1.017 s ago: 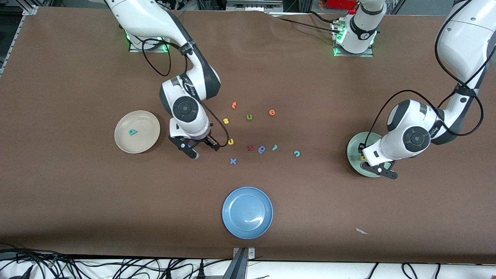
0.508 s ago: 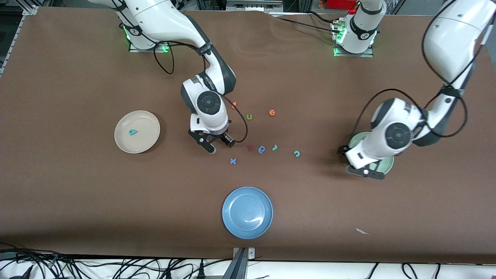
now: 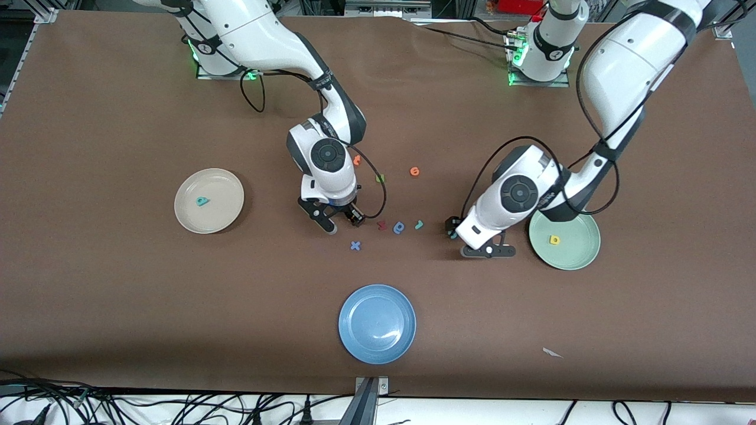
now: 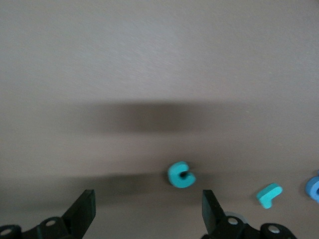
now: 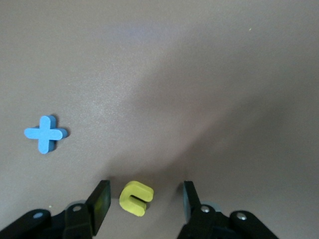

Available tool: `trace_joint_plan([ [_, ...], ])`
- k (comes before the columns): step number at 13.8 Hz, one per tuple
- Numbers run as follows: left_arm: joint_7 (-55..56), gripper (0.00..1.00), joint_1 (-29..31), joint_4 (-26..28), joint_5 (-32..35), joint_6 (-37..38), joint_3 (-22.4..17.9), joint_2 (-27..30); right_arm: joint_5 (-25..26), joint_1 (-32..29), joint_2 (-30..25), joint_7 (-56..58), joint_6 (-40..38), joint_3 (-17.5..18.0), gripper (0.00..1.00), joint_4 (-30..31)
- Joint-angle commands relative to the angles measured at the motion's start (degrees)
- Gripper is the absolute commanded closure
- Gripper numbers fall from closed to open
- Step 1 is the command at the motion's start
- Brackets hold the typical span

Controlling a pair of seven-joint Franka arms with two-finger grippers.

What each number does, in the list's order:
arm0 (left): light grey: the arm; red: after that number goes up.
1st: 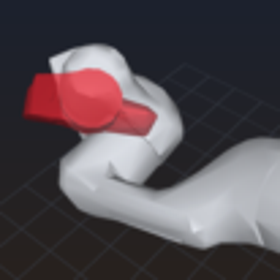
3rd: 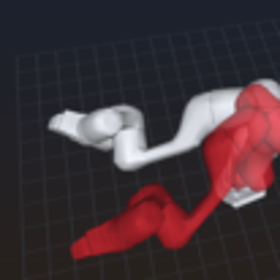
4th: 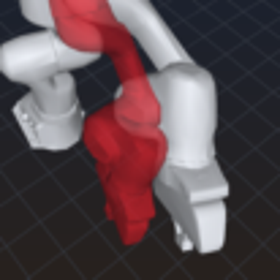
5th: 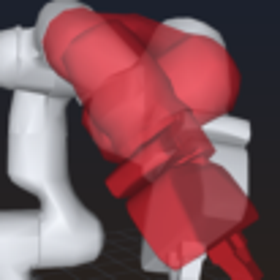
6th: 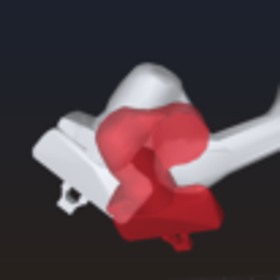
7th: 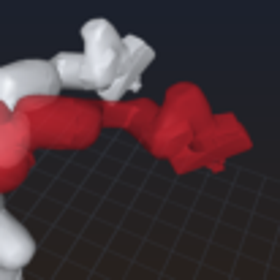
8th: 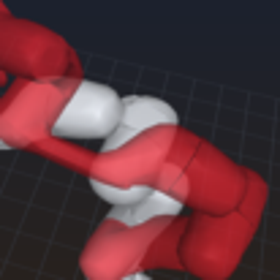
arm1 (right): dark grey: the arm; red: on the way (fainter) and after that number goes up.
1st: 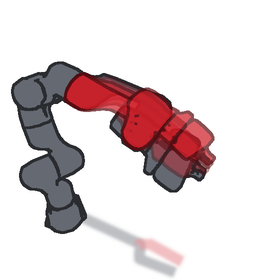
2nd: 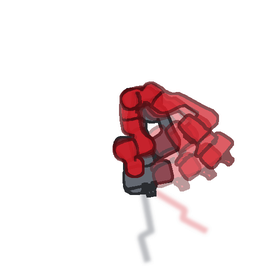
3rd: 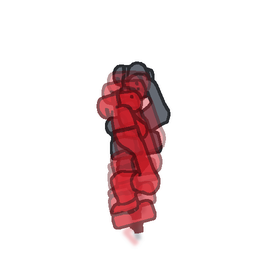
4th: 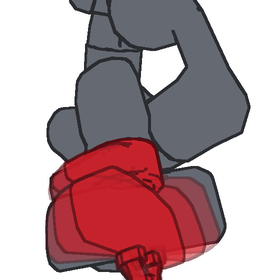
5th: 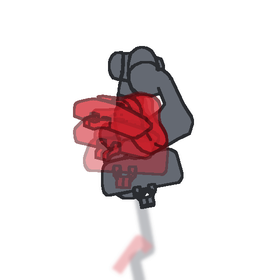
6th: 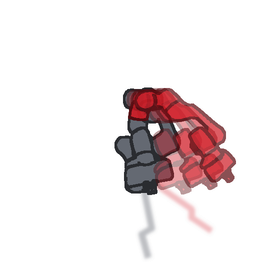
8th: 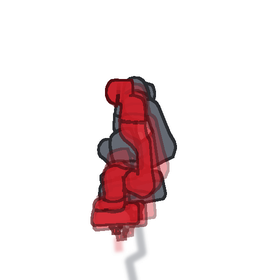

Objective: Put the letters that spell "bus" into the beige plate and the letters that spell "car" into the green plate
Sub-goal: 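Grasp the u with the right gripper while the left gripper grasps the c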

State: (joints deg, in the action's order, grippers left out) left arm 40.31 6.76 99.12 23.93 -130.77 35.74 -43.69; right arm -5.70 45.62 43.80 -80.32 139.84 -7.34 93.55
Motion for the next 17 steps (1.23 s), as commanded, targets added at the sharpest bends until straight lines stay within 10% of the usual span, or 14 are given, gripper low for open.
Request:
trace_joint_plan([
  [1,2.57,0.07,-4.9,-2.09,-0.73,-0.62,-3.55,-1.84,-0.72,1.32,1.55,-0.98,0.52,-0.39,0.4,-1.62],
  [6,3.46,0.12,-8.08,-5.43,-0.73,-0.54,-6.12,-3.51,-0.54,1.41,1.82,-0.46,1.4,-0.48,0.84,-1.7],
  [17,4.25,0.54,-8.34,-5.25,-0.55,-0.01,-6.2,-3.95,-0.72,-4.74,-7.93,19.55,-20.11,-3.99,0.89,-3.99],
])
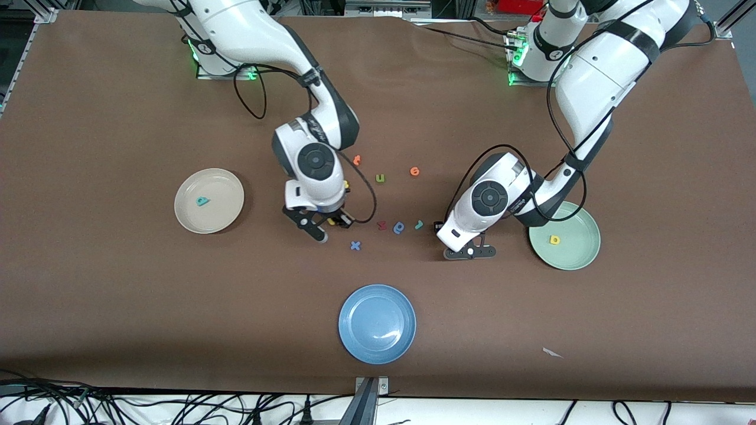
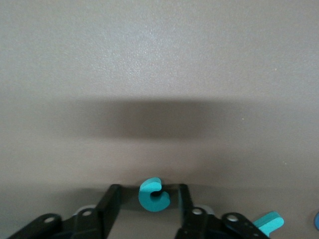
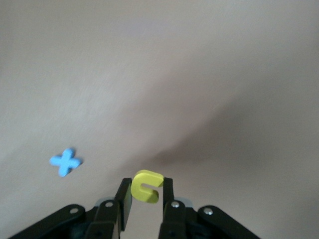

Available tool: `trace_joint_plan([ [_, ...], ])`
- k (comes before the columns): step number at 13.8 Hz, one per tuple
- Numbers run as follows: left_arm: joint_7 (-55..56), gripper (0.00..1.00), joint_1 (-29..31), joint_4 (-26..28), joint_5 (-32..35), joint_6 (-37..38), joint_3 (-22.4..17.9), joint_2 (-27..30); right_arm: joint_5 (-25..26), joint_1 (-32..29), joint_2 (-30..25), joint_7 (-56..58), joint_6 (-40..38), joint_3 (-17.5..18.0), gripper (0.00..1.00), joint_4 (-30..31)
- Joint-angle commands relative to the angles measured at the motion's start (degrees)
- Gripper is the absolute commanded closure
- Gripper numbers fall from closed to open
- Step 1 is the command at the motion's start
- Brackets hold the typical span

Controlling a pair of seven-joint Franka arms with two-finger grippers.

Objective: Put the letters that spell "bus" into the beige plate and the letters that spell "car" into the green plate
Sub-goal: 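Place the yellow u on the white plate with the right gripper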

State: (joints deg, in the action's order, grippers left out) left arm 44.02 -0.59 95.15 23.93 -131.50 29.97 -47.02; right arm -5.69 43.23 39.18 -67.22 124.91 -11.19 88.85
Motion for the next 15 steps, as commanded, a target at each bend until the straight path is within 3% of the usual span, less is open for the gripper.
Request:
trace_joint_plan([
  [1,0.54,0.56,-0.9,-1.37,-0.56,0.72,-0.44,-0.7,-0.81,-3.93,-4.63,9.88,-7.46,-0.23,0.89,0.98],
  [3,0.54,0.62,-0.9,-1.37,-0.56,0.72,-0.44,-0.7,-0.81,-6.49,-6.74,16.3,-10.99,-0.84,0.89,2.64],
  [7,0.46,0.69,-0.9,-1.37,-0.56,0.63,-0.44,-0.79,-0.81,-6.5,-12.09,36.05,-10.92,-9.96,0.89,12.11],
  [10,0.37,0.74,-0.9,-1.37,-0.47,0.45,-0.44,-0.88,-0.9,-6.58,-14.66,43.99,-10.48,-13.41,0.89,18.62],
  [15,-4.09,0.78,1.02,-1.72,-0.29,3.25,-0.44,1.22,-0.9,-6.58,-15.71,47.18,3.21,-14.65,0.89,31.1],
])
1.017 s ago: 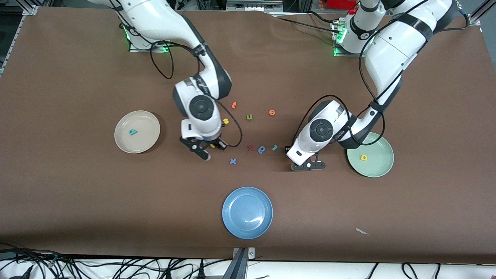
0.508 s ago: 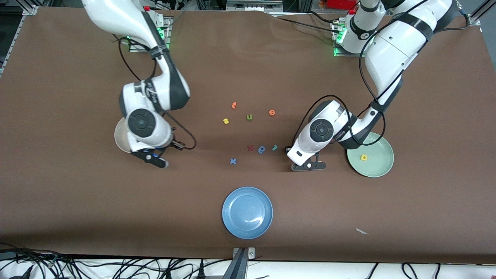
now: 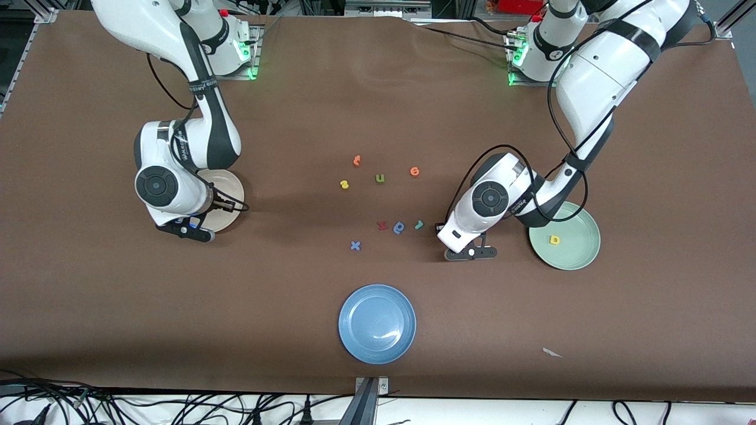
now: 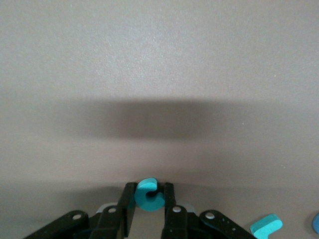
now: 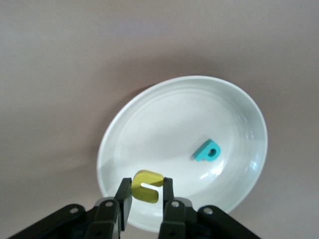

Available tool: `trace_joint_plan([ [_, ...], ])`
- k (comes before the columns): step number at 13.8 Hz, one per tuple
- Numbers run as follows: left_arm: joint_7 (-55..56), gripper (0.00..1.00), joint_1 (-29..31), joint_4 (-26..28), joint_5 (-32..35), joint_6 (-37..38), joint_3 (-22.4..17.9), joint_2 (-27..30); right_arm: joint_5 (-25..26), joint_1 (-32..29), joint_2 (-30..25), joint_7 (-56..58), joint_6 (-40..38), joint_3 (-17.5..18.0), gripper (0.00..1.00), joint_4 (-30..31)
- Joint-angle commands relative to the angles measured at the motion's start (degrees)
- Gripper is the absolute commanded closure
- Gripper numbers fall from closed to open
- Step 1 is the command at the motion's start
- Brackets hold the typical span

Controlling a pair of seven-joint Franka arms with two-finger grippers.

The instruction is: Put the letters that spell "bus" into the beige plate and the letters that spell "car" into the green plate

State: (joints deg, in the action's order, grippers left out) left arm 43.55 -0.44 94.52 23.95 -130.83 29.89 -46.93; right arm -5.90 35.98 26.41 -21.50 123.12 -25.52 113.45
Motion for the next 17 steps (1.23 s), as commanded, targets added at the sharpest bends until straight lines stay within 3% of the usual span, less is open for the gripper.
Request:
trace_joint_plan([
  [1,-6.69,0.78,2.79,-1.09,-0.22,4.33,-0.01,1.58,-0.78,0.67,-2.94,1.47,7.11,-0.32,0.89,7.83],
  [3,-14.24,0.78,5.52,-1.09,-0.3,7.93,0.08,3.94,-0.78,0.58,-2.94,1.47,7.75,-0.32,0.88,8.63],
  [5,-23.81,0.78,9.21,-0.92,-0.56,11.37,0.08,6.32,-3.23,0.58,-2.59,1.38,7.75,-0.32,0.72,8.55],
  [6,-28.9,0.78,11.05,-0.39,-0.57,12.95,0.08,7.2,-4.03,0.67,-2.59,1.38,7.23,-0.32,0.23,8.2],
  [7,-33.39,0.79,12.99,-0.13,-0.57,13.92,0.08,7.56,-4.12,0.67,-2.94,1.46,7.13,-0.32,0.01,7.93],
  [9,-40.61,0.79,16.07,0.4,-0.3,14.02,-0.01,8.0,-4.21,0.75,-3.47,0.85,5.39,0.12,0.01,6.1],
  [12,-48.45,0.79,20.99,3.64,3.37,13.32,0.08,8.52,-4.3,1.54,-3.47,-3.53,-3.21,1.95,0.01,-1.18],
  [13,-49.69,0.69,22.48,4.44,4.0,13.32,0.25,8.53,-4.39,1.55,-3.38,-7.11,-5.33,3.71,0.01,-3.38],
  [15,-49.96,0.14,22.33,4.62,3.04,14.1,0.34,9.05,-4.82,1.55,-3.38,-17.64,-4.48,9.32,0.01,-5.16],
  [16,-49.18,0.04,22.15,3.93,2.43,14.63,1.04,9.4,-5.26,1.55,-3.03,-22.57,-2.38,11.18,0.01,-5.6],
  [17,-47.52,0.01,22.23,3.22,-0.45,15.33,3.13,9.32,-5.61,1.89,-2.6,-27.23,0.25,13.2,0.01,-5.52],
])
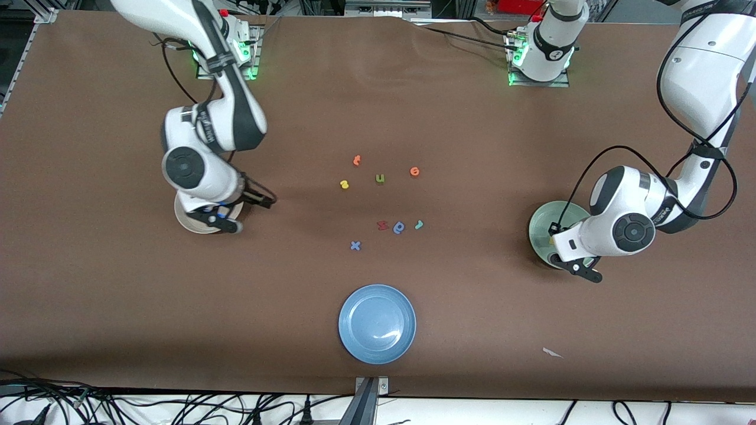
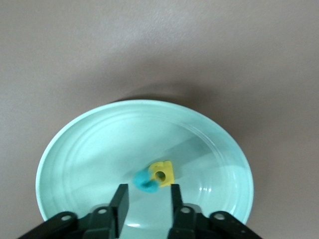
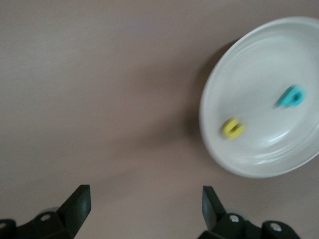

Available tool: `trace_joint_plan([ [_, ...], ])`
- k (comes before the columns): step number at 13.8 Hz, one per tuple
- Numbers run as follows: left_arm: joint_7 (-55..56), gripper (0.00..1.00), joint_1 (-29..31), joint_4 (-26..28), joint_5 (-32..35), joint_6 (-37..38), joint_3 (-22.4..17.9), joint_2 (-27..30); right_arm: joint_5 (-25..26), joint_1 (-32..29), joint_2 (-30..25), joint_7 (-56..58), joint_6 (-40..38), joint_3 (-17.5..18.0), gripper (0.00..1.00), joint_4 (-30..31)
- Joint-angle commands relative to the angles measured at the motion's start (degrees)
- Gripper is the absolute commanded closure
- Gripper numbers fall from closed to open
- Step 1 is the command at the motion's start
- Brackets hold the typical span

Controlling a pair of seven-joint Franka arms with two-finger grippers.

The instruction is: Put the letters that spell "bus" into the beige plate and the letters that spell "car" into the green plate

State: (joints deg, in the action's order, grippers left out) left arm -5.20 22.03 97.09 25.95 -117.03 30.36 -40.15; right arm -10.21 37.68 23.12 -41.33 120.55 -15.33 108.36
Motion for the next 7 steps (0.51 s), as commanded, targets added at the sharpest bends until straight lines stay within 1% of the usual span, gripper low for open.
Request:
trace_joint_plan([
  [1,3.95,0.0,-0.41,0.12,-5.01,1.63,3.21,2.54,-1.3,0.55,1.66,-11.71,5.28,5.02,0.03,-0.43],
  [2,6.5,0.0,-0.93,-0.14,-5.73,1.54,3.56,2.54,-1.3,1.51,2.62,-15.76,8.0,6.61,0.06,-0.43],
  [3,11.22,0.0,-2.24,-1.19,-5.91,1.45,4.61,2.36,-1.3,2.74,4.03,-19.89,10.81,7.32,0.06,-0.43],
  [6,23.89,0.01,-8.91,-3.21,-7.58,0.31,4.88,0.61,-1.3,7.22,7.9,-27.47,17.33,7.59,0.08,-0.43],
  [7,27.49,0.02,-10.76,-3.48,-7.58,-0.91,4.8,-0.01,-1.22,8.71,9.3,-29.66,19.52,7.59,0.12,-0.43],
])
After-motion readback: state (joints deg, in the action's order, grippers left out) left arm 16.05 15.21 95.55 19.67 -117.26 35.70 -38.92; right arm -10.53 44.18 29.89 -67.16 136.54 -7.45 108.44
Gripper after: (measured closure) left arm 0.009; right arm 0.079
